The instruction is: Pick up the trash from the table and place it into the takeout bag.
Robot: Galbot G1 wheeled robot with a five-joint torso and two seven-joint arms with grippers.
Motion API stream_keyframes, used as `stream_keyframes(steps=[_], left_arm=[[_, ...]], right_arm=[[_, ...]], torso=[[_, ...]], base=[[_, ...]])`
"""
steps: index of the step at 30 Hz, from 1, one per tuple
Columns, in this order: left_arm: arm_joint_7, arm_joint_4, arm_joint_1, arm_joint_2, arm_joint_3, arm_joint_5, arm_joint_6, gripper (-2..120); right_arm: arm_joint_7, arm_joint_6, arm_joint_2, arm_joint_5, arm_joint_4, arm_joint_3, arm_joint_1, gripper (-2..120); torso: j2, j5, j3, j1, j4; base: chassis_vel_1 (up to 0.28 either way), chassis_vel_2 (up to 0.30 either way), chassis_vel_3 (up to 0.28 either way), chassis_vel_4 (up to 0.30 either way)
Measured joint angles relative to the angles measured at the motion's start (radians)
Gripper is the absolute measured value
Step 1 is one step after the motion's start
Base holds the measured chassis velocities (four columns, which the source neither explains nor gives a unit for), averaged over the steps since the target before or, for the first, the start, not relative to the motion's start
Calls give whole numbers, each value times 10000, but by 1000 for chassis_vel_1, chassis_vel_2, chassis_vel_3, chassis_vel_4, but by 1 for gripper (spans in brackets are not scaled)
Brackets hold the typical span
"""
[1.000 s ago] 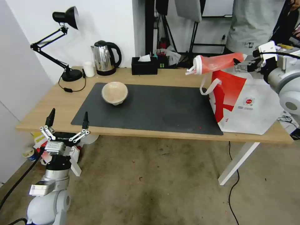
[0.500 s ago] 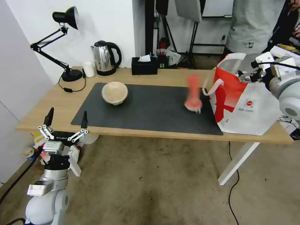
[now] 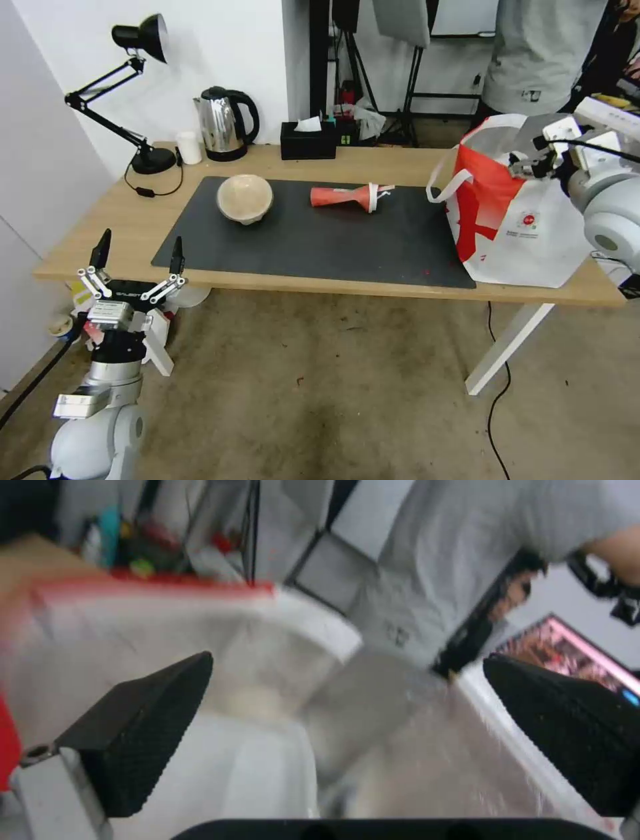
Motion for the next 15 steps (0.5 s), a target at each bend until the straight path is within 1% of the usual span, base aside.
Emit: stream_keyframes(steps=[1, 5, 6, 10, 15], left_arm=[[0, 0, 0, 0, 0, 0, 0, 100], [6, 1, -29, -28, 60, 10, 9, 100], [6, 1, -29, -28, 60, 10, 9, 100], [36, -16, 5, -67, 115, 34, 17, 100], [84, -50, 46, -70, 121, 48, 18, 100]], right_arm=[[0, 0, 0, 0, 0, 0, 0, 100], [-91, 277, 2, 496, 837, 106, 377, 100], [-91, 277, 2, 496, 837, 106, 377, 100], [-409, 445, -51, 984, 1517, 291, 664, 100], [-874, 738, -217, 1542, 1765, 423, 863, 100]], torso=[[0, 0, 0, 0, 0], [0, -3, -1, 0, 0], [0, -3, -1, 0, 0], [0, -2, -1, 0, 0], [0, 0, -1, 0, 0]], base=[[0, 0, 0, 0], [0, 0, 0, 0], [0, 0, 0, 0], [0, 0, 0, 0], [0, 0, 0, 0]])
